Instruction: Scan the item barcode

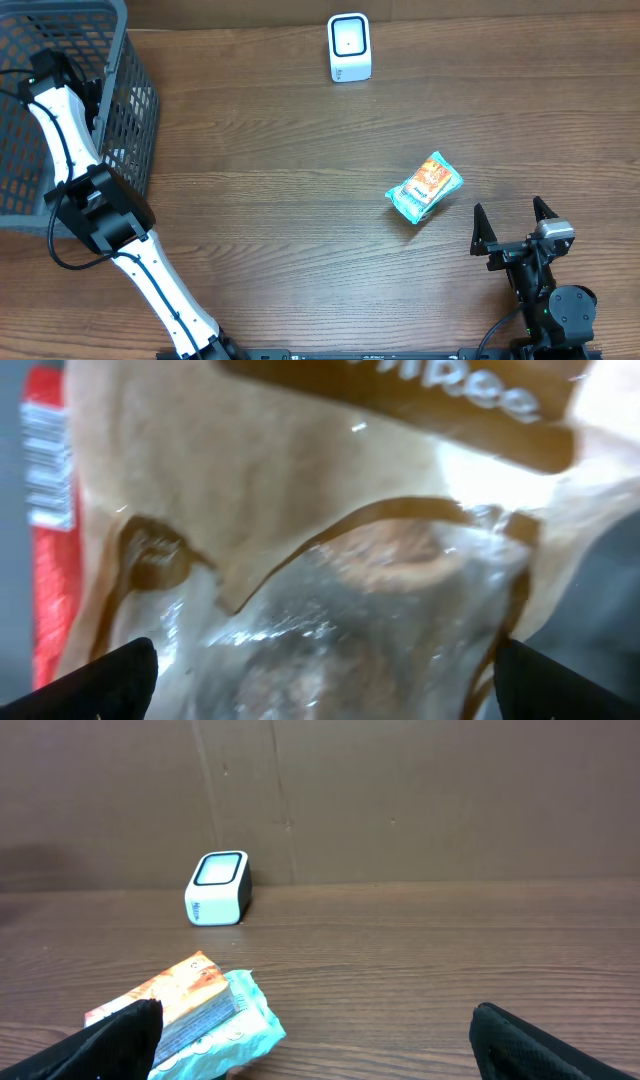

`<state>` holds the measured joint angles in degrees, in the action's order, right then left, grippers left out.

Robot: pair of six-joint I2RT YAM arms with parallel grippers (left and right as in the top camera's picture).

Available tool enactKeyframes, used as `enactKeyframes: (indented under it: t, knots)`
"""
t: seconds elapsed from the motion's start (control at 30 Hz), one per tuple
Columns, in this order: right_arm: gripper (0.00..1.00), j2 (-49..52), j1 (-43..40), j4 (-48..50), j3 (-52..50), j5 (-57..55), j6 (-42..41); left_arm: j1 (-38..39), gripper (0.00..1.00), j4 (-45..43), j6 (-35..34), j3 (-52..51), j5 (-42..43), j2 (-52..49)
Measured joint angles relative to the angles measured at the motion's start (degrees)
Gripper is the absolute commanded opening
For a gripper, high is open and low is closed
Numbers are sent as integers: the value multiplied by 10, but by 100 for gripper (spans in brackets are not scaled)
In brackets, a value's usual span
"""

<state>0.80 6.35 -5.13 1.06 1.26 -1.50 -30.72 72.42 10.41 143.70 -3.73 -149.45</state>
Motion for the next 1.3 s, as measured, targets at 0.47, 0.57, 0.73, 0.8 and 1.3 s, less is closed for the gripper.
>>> enactKeyframes:
  t: [0.47, 0.57, 0.73, 0.8, 1.3]
  knots:
    - [100, 0, 0, 0, 0, 0, 0, 0, 100, -7, -32, 2, -106, 0]
    - [100, 0, 0, 0, 0, 0, 0, 0, 100, -13, -33, 2, -140, 0]
    - [100, 0, 0, 0, 0, 0, 0, -1, 100, -19, -33, 2, -178, 0]
    - [100, 0, 0, 0, 0, 0, 0, -3, 100, -20, -32, 2, -184, 0]
    - [100, 0, 0, 0, 0, 0, 0, -65, 100, -63, -5, -16, -164, 2]
